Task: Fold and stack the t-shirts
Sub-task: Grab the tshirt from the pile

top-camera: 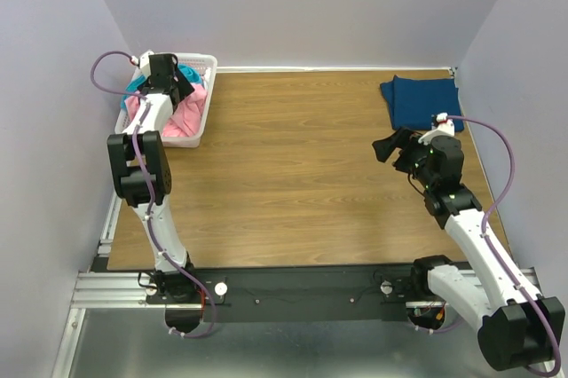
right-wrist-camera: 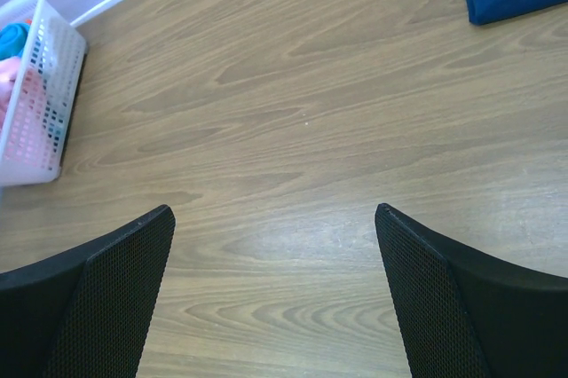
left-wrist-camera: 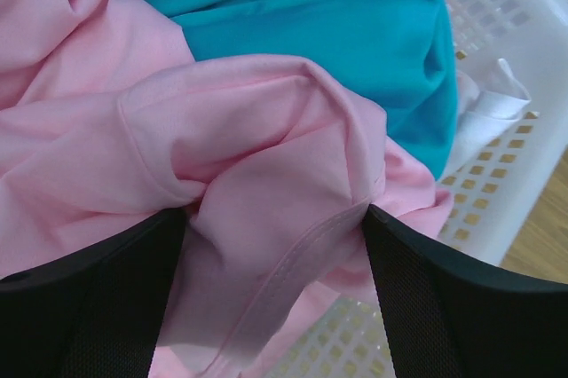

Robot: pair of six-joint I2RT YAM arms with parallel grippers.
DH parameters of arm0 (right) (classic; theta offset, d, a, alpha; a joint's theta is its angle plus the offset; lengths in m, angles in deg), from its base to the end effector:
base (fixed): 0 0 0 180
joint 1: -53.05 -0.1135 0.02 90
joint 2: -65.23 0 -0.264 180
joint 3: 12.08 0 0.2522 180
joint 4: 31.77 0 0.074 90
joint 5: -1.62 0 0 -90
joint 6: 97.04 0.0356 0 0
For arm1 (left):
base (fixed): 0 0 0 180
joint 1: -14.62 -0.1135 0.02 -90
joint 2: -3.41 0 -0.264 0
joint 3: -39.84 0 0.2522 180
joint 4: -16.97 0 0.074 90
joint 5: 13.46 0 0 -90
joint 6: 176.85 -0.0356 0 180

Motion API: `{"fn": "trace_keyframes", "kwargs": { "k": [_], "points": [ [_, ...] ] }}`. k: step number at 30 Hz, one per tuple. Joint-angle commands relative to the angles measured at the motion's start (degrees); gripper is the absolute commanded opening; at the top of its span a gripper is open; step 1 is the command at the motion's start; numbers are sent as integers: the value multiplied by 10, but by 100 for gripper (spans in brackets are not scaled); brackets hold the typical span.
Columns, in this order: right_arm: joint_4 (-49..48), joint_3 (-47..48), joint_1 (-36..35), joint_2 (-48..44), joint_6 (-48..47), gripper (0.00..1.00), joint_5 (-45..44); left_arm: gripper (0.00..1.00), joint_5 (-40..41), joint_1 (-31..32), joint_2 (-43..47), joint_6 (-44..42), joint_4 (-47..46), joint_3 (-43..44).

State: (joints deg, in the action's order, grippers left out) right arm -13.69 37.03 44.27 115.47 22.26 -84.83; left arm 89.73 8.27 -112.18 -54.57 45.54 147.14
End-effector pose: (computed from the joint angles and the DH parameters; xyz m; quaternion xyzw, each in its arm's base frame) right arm 0.2040 0.0337 0.2754 0.1275 0.8050 0.2127 0.5390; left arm 0.4667 0.0601 0.2501 -0.3424 0.8215 0.0004 0.4560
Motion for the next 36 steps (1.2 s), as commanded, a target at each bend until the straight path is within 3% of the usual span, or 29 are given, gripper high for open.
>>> {"fn": "trace_keyframes", "kwargs": {
  "k": [1, 2, 6, 9, 18, 23, 32, 36],
  "points": [
    [-6, -6, 2, -1, -12, 100, -22, 71, -23, -5, -13, -15, 33, 24],
    [-6, -6, 2, 0, -11, 100, -21, 54, -27, -5, -10, -17, 27, 18],
    [-6, -6, 1, 7, -11, 100, -19, 14, -47, -5, 4, -16, 28, 15],
    [-7, -4, 1, 14, -9, 100, -7, 0, -49, -5, 26, -12, 29, 5],
    [-6, -6, 2, -7, -11, 100, 11, 0, -49, -5, 163, -6, 6, -23],
    [-5, -13, 2, -27, -13, 100, 20, 0, -55, -5, 223, -24, -1, 16],
    [-2, -16, 2, -62, -14, 100, 13, 0, -123, -5, 294, -49, -23, 100],
    [-2, -14, 2, -66, -12, 100, 14, 0, -196, 8, 335, -52, -55, 102]
  ]
}}
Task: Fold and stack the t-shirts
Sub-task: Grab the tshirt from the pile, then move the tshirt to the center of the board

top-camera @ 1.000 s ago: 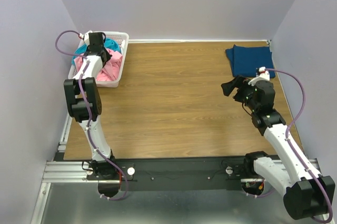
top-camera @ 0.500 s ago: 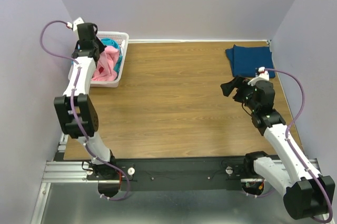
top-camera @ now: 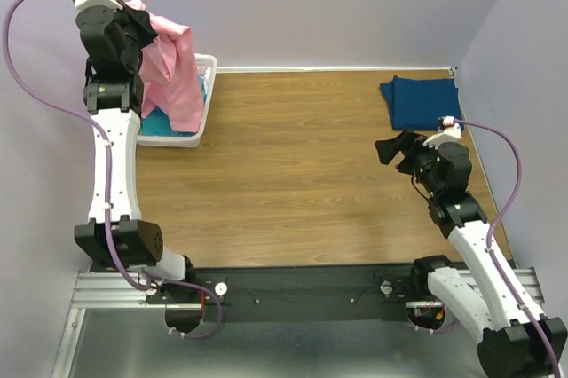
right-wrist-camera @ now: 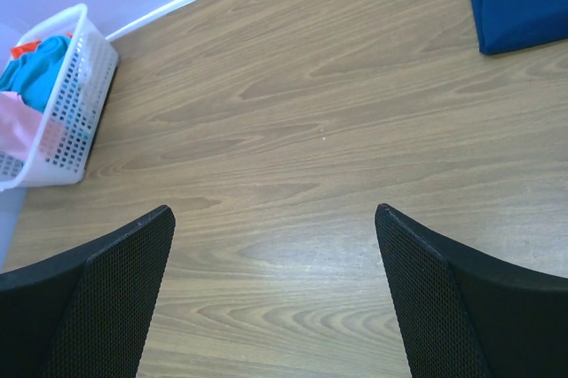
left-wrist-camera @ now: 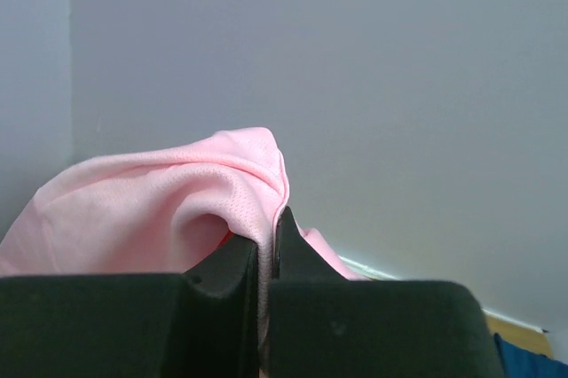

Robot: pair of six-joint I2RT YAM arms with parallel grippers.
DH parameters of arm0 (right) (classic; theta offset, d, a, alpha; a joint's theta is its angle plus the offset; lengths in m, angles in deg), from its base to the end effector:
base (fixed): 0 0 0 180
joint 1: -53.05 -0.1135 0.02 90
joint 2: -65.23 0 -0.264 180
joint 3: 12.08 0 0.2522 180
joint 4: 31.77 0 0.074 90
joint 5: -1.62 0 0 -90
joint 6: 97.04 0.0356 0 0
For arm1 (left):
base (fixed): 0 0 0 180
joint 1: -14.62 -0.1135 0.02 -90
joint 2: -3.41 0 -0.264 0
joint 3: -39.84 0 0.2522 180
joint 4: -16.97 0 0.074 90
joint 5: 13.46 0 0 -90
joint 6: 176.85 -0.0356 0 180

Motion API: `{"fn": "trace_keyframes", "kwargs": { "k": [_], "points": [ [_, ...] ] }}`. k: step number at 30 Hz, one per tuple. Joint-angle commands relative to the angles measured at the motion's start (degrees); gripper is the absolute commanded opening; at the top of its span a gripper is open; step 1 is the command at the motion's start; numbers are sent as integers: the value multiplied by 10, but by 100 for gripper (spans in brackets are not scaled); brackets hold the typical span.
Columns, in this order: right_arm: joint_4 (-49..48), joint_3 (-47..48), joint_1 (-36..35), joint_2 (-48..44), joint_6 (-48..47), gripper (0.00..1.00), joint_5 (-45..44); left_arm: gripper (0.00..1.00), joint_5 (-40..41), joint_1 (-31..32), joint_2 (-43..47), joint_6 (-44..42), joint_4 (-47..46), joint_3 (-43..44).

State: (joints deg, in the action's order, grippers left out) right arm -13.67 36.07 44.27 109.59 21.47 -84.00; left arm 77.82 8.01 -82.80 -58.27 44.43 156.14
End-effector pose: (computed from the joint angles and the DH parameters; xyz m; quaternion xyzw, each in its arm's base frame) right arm 0.1864 0.0315 0.2877 0.1121 0.7814 0.2246 0.5713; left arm 0.3280 0.0388 0.5084 -0.2165 0.6559 -0.1302 0.7113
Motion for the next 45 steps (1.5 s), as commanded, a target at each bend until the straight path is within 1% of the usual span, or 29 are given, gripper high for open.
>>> {"fn": "trace_keyframes", "kwargs": {
  "k": [1, 3, 4, 5, 7, 10, 11, 13, 16, 18, 20, 21, 22, 23, 24, 25, 26, 27, 28, 30, 31, 32, 33, 34, 35, 36, 40, 41, 45],
  "points": [
    [-2, -4, 1, -9, -4, 100, 9, 0, -81, 18, 49, -20, -51, 9],
    [-1, -2, 2, -10, -3, 100, 12, 0, -86, 40, 68, -32, -65, 8],
    [-1, -1, 1, -13, -3, 100, 16, 0, -88, 61, 74, -40, -66, 11],
    [-2, -1, 2, -14, -2, 100, 17, 0, -93, 64, 79, -43, -67, 11],
    [-1, 0, 1, -19, -1, 100, 18, 0, -103, 119, 95, -48, -73, 13],
    [-1, -1, 1, -27, 0, 100, 19, 0, -119, 173, 114, -56, -93, 7],
    [0, 0, 1, -30, 1, 100, 20, 0, -126, 207, 118, -56, -100, 5],
    [1, 0, 1, -37, 0, 100, 20, 0, -159, 236, 123, -58, -118, 1],
    [4, -1, 2, -48, 1, 100, 12, 0, -170, 299, 118, -58, -129, 3],
    [8, -1, 2, -54, 0, 100, 5, 0, -178, 324, 111, -58, -134, -1],
    [15, -1, 2, -64, -2, 100, -4, 0, -180, 330, 112, -60, -134, -26],
    [17, -2, 1, -67, -2, 100, -9, 0, -170, 331, 119, -56, -158, -70],
    [22, -2, 1, -70, -2, 100, -21, 6, -157, 330, 126, -49, -168, -101],
    [24, -2, 1, -72, -2, 100, -26, 16, -142, 330, 131, -48, -178, -134],
    [27, -2, 1, -73, -2, 100, -32, 30, -99, 330, 138, -48, -183, -166],
    [30, -1, 1, -72, -3, 100, -38, 31, -67, 329, 140, -36, -178, -225],
    [35, 0, 2, -69, -3, 100, -40, 35, -28, 328, 140, -26, -169, -253],
    [42, 2, 2, -65, -3, 100, -41, 56, 37, 319, 138, -6, -145, -304],
    [45, 4, 2, -65, -3, 100, -41, 62, 56, 312, 136, -5, -138, -326],
    [56, 8, 2, -53, -3, 100, -41, 75, 81, 289, 133, 30, -90, -368],
    [62, 9, 1, -48, -3, 100, -41, 76, 79, 275, 134, 39, -81, -405],
    [72, 10, 2, -44, -2, 100, -41, 78, 76, 249, 139, 48, -75, -425],
    [75, 9, 1, -35, 0, 100, -40, 79, 74, 242, 152, 60, -72, -444],
    [81, 5, 1, -26, 9, 100, -33, 79, 79, 237, 167, 60, -75, -482],
    [85, 3, 1, -26, 14, 100, -27, 79, 79, 236, 167, 61, -75, -497],
    [89, 2, 1, -17, 16, 100, -19, 83, 81, 236, 177, 65, -71, -510],
    [144, 1, 2, 7, 54, 100, -7, 83, 59, 236, 187, 76, -64, -580],
    [185, 2, 2, 13, 62, 100, -13, 83, 55, 236, 188, 79, -62, -590],
    [286, 0, 2, 33, 93, 100, -17, 83, 9, 236, 192, 103, -67, -648]
  ]
}}
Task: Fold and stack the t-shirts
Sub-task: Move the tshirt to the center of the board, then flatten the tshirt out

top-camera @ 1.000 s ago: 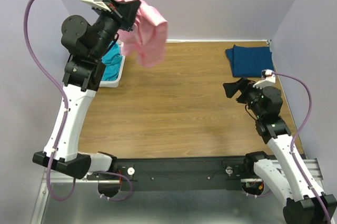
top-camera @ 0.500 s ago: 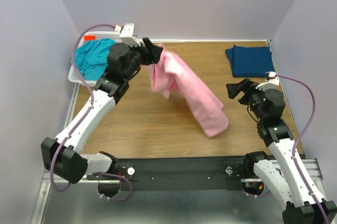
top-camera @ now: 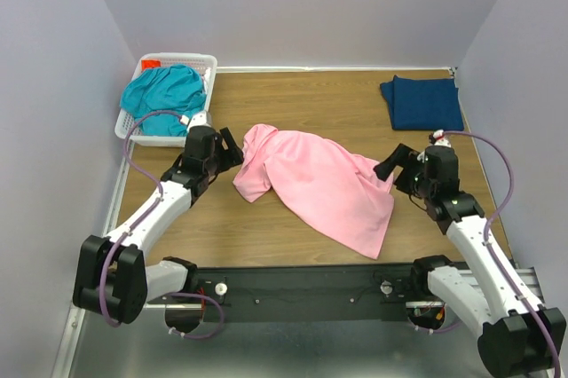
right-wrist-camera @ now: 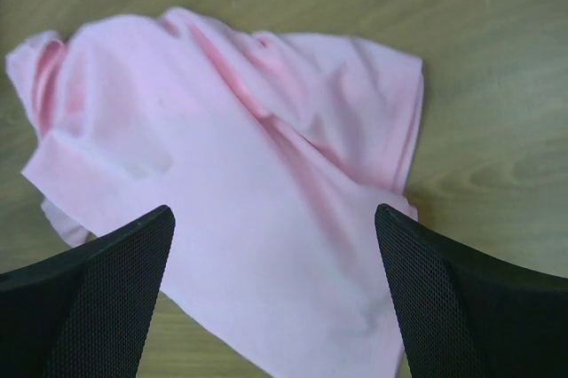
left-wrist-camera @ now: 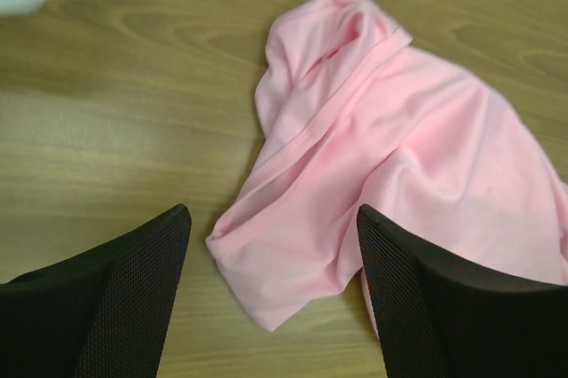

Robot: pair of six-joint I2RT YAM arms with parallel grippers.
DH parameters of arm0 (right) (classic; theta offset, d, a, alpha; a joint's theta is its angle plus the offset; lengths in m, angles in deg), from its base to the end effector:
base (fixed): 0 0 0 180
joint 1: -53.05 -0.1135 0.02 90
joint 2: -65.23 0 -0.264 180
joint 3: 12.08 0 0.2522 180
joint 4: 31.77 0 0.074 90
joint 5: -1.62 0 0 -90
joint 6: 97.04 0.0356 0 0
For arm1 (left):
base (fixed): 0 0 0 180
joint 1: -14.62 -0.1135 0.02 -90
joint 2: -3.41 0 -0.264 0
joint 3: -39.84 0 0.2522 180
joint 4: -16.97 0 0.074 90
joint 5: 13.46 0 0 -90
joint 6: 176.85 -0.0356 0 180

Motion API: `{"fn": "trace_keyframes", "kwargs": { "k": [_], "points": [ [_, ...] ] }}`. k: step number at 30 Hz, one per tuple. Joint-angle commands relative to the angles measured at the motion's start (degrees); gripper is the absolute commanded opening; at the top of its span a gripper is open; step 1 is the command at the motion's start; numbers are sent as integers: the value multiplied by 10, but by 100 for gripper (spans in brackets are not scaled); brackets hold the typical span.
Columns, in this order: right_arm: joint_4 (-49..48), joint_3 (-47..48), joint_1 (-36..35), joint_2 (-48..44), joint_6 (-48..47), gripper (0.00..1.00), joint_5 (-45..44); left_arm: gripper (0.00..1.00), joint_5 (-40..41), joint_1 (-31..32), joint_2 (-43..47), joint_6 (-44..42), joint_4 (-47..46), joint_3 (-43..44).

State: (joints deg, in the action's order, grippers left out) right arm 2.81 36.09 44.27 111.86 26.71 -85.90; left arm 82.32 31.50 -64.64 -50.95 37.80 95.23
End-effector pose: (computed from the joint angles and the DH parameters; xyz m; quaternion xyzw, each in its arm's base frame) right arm 0.1803 0.0294 0.2525 0.1799 0.8602 0.1906 0.4374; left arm 0.2485 -0.0717 0.2427 -0.1689 0.8637 -0.1704 0.4433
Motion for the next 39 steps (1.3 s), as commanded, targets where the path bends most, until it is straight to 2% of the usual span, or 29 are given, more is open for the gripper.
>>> {"fn": "trace_keyframes", "kwargs": {
  "k": [1, 9, 15, 23, 24, 27, 28, 29, 34, 37, 39],
  "points": [
    [141, -7, 1, 14, 47, 100, 5, 83, -45, 1, 13, 34, -7, -64],
    [164, -41, 1, 20, 86, 100, 62, 83, -109, 14, -19, 42, -38, -114],
    [210, -60, 1, 15, 90, 100, 52, 82, -106, 67, -39, 64, -45, -129],
    [215, -62, 0, 9, 85, 100, 47, 61, -62, 92, -81, 80, -32, -112],
    [221, -59, 1, 13, 84, 100, 44, 53, -63, 93, -92, 77, -32, -108],
    [230, -51, -12, 28, 80, 100, 46, 41, -42, 97, -104, 73, -31, -97],
    [228, -51, -32, 28, 87, 100, 44, 17, -38, 97, -108, 70, -30, -95],
    [228, -46, -46, 28, 93, 100, 26, 0, -34, 97, -109, 67, -30, -93],
    [237, -8, -159, 78, 113, 100, -22, 0, -2, 97, -80, 65, -29, -93],
    [257, 33, -311, 153, 181, 99, -111, 0, 20, 97, -63, 76, -16, -95],
    [259, 52, -362, 188, 202, 99, -143, 0, 31, 97, -57, 80, -8, -96]
  ]
}}
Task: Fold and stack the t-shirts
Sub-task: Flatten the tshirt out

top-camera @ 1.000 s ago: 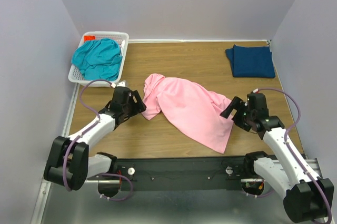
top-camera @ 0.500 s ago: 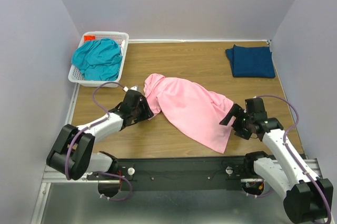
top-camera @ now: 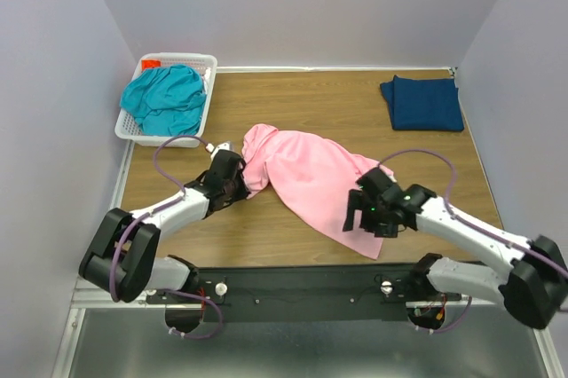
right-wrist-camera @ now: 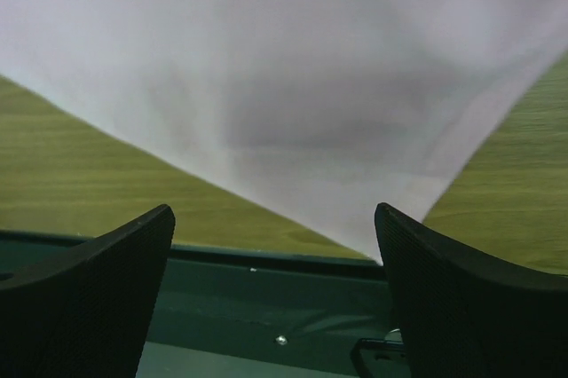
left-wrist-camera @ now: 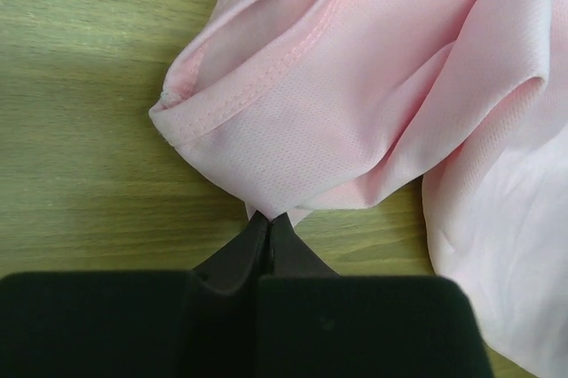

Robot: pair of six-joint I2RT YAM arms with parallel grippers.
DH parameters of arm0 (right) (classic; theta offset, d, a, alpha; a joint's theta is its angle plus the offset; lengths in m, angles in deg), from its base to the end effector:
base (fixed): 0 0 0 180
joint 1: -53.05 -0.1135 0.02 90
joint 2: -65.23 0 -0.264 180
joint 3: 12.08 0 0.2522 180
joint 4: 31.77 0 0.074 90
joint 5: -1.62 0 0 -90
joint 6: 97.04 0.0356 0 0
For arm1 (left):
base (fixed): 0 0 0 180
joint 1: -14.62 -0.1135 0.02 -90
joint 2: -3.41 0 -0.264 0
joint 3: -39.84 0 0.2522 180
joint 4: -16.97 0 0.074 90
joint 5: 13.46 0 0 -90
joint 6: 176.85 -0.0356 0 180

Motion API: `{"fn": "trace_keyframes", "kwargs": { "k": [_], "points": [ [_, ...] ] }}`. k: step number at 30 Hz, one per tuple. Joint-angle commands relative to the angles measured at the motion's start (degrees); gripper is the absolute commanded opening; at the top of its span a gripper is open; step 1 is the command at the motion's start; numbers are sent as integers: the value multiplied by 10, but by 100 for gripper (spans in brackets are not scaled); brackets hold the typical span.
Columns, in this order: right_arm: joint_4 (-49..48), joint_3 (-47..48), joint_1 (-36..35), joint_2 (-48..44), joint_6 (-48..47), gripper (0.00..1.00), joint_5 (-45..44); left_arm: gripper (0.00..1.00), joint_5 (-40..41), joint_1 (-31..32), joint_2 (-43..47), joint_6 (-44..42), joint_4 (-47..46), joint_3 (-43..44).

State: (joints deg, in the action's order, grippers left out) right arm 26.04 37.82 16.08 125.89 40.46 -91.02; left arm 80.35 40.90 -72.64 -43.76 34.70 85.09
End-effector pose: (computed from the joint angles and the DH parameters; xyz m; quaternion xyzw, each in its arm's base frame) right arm 0.1435 0.1060 0.1946 0.0944 0.9778 0.1082 0.1528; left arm 0.2212 -0.1066 0.1585 -0.1483 0.9230 -0.1758 0.3087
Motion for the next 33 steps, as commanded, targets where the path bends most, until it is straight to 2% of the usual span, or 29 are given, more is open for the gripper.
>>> {"fn": "trace_keyframes", "kwargs": {
  "k": [1, 5, 11, 16, 19, 20, 22, 23, 24, 25, 28, 29, 32, 33],
  "points": [
    [29, 47, -116, 82, 77, 99, -98, 0, 50, 3, 27, 10, 22, 3],
    [57, 43, -151, 129, 100, 98, -112, 0, 51, 3, 41, 14, 23, -4],
    [64, 2, -152, 107, 136, 92, -103, 0, 67, 3, 57, 16, 42, 0],
    [53, -19, -151, 135, 145, 90, -110, 0, 77, 3, 64, 16, 53, 9],
    [21, -33, -151, 153, 143, 75, -118, 0, 77, 2, 65, 18, 48, 10],
    [6, -34, -148, 156, 140, 59, -124, 0, 77, 3, 64, 17, 46, 12],
    [-4, -24, -146, 162, 134, 47, -128, 0, 81, 3, 60, 17, 47, 17],
    [-9, -20, -140, 162, 129, 21, -143, 0, 82, 2, 58, 16, 48, 24],
    [-12, -18, -134, 160, 124, 8, -152, 0, 87, 2, 54, 16, 47, 28],
    [-18, -10, -111, 157, 104, 1, -158, 0, 91, 2, 53, 15, 46, 37],
    [-60, 8, -55, 147, 59, 1, -170, 0, 104, -11, 38, 7, 58, 87],
    [-83, 30, -3, 144, 16, 1, -159, 0, 106, -20, 35, 1, 58, 102],
    [-128, 83, 92, 141, -63, 1, -155, 0, 105, -40, 14, -25, 42, 166],
    [-138, 128, 114, 153, -79, 1, -155, 0, 107, -56, 6, -27, 43, 185]
  ]
}}
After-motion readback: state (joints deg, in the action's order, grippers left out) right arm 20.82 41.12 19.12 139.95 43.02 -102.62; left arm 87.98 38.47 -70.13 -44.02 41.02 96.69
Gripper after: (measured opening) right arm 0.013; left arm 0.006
